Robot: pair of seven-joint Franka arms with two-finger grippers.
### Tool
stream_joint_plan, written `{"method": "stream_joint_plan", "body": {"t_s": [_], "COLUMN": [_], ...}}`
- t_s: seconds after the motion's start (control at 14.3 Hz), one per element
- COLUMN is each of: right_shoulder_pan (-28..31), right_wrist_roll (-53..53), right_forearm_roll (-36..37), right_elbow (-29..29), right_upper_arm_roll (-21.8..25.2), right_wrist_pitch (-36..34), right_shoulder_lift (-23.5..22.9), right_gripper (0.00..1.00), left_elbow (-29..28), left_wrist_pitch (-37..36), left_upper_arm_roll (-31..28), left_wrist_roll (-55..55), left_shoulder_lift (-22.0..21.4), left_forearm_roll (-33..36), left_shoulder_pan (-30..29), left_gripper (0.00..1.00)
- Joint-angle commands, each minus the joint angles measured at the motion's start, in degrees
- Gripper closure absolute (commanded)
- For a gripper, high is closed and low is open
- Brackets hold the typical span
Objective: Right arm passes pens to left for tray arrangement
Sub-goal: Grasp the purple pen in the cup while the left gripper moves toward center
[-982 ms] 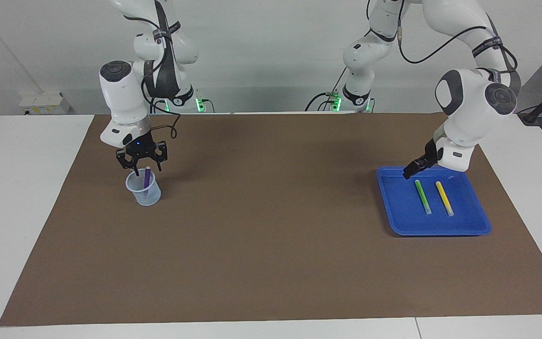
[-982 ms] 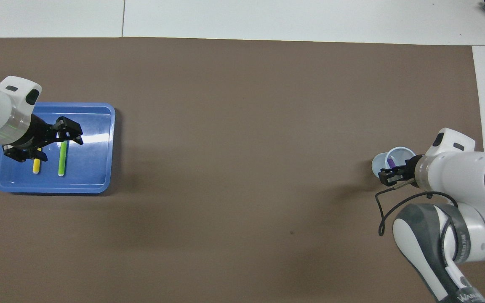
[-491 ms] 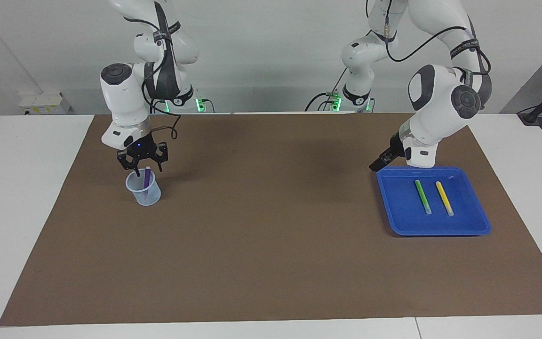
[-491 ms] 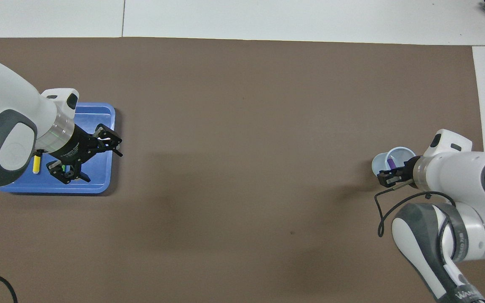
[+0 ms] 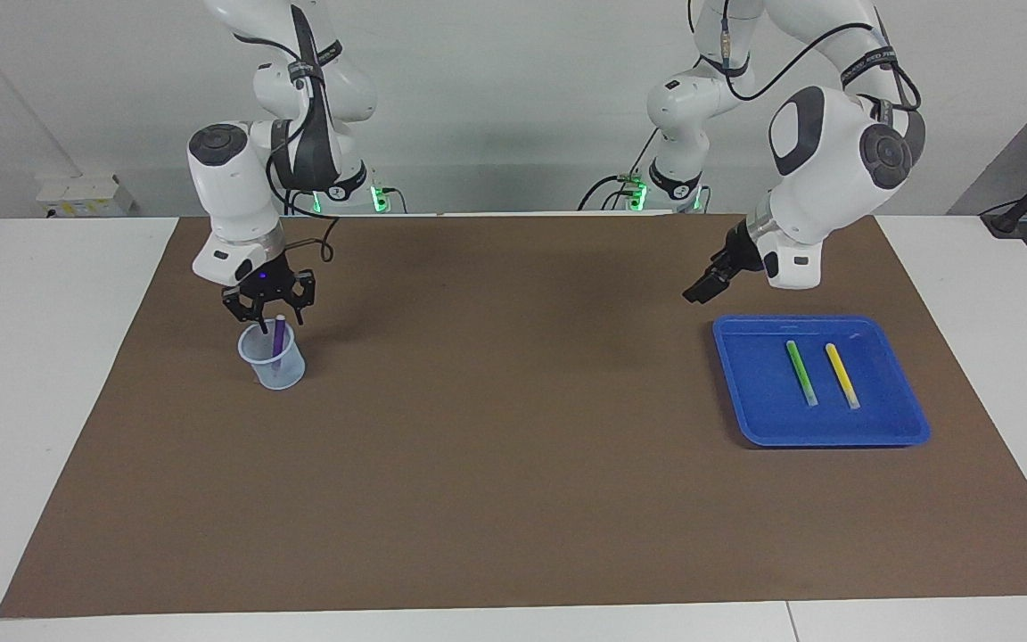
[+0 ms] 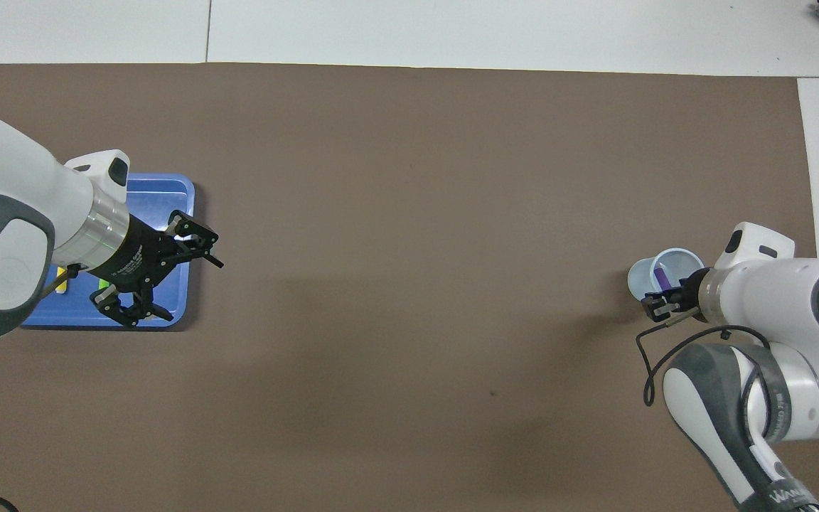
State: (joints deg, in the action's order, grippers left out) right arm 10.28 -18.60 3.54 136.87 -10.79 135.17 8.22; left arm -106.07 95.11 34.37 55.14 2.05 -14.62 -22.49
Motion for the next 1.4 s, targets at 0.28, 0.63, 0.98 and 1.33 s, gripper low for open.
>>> {"method": "stream_joint_plan", "body": {"t_s": [0.28, 0.63, 0.98, 1.33], "right_shoulder_pan": [1.24, 1.24, 1.76, 1.76], "right_wrist_roll": [-1.44, -2.23, -2.67, -2.76], "right_forearm_roll": [1.12, 1.21, 1.21, 1.21], "right_elbow": [0.24, 0.24, -0.64, -1.61], "right_upper_arm_roll": [-0.55, -0.55, -0.55, -0.55], "right_wrist_pitch": [-2.37, -4.04, -3.87, -4.22], "right_shoulder_lift": [0.13, 0.30, -0.05, -0.22], "right_gripper": [0.60, 0.59, 0.79, 1.00], "left_elbow": [-0.72, -1.59, -1.68, -1.68], "left_wrist_pitch": [0.86, 2.44, 4.46, 4.73], "left_upper_arm_roll": [-0.79, -0.71, -0.79, -0.79], "left_wrist_roll": [8.48, 12.10, 13.95, 14.21], "left_shoulder_lift": [-5.11, -6.35, -6.44, -6.44], "left_forearm_roll": [-5.59, -6.03, -6.03, -5.95], "left_shoulder_pan": [7.28, 10.18, 10.97, 11.06], "left_gripper": [0.00, 0.00, 0.00, 0.00]}}
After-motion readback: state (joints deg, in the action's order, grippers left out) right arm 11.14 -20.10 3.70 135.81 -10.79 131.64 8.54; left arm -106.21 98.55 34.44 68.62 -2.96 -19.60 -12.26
